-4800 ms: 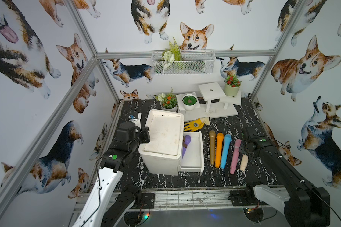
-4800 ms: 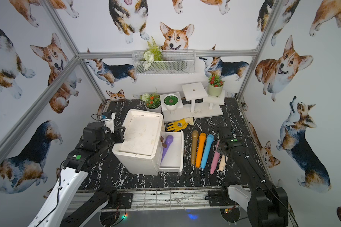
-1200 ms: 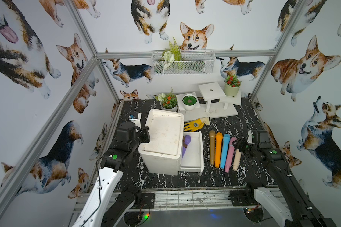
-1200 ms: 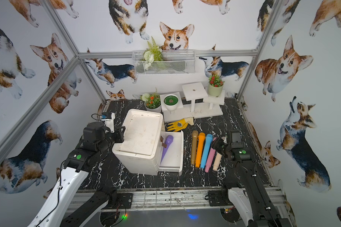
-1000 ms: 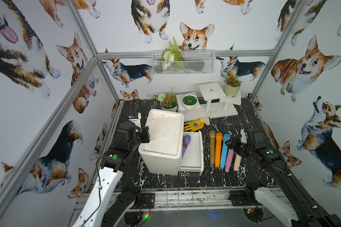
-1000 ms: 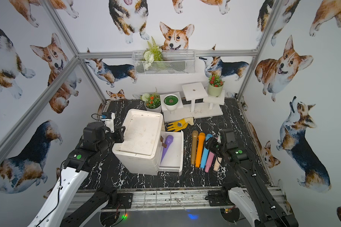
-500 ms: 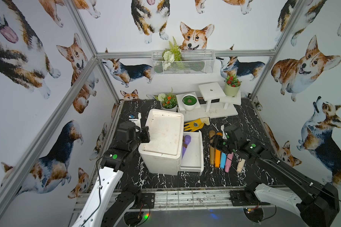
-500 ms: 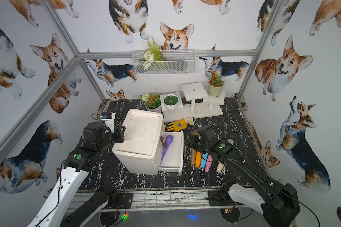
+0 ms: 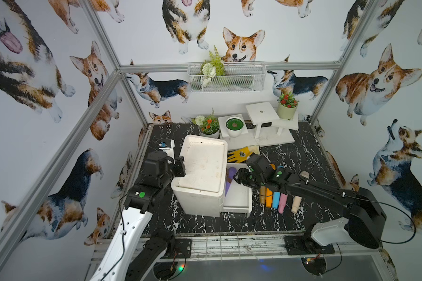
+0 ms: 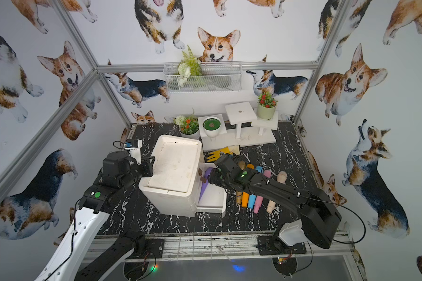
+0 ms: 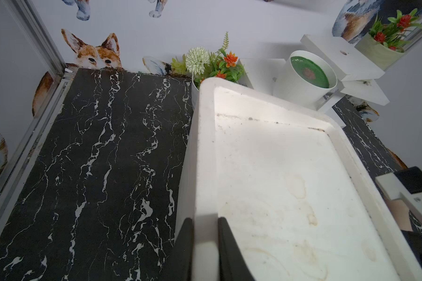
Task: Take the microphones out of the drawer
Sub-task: Pick up the microphone from the drawer.
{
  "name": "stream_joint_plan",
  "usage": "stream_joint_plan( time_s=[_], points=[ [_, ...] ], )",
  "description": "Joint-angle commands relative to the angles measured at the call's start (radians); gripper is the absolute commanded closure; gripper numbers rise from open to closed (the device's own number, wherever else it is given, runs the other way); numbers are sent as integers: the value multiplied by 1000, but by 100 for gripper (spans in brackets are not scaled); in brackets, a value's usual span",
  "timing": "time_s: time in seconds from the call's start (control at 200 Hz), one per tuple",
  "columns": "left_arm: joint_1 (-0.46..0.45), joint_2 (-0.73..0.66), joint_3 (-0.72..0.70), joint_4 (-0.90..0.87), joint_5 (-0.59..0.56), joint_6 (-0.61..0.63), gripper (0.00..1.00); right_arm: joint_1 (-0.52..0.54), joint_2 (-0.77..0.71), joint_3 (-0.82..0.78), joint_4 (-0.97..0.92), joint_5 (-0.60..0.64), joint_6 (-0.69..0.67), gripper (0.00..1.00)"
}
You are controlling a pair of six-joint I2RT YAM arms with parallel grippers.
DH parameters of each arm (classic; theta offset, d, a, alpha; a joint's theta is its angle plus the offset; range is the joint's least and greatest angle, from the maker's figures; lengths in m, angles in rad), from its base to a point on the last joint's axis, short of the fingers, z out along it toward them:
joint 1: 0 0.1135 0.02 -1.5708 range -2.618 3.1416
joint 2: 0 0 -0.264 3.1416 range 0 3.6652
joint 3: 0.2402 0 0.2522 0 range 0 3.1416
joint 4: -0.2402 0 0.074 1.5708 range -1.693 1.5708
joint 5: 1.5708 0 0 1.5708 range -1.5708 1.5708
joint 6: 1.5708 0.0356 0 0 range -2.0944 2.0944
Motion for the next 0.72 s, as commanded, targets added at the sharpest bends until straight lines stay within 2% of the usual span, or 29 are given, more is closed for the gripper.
stream_joint_plan(
  time_s=[0.0, 0.711],
  points=[
    [1, 0, -18, -175, 4, -26, 99, 13, 47, 20, 49, 17, 46, 41],
    [1, 5, -17, -176, 6, -26, 100, 30, 261, 101, 109, 103, 77, 41]
  ],
)
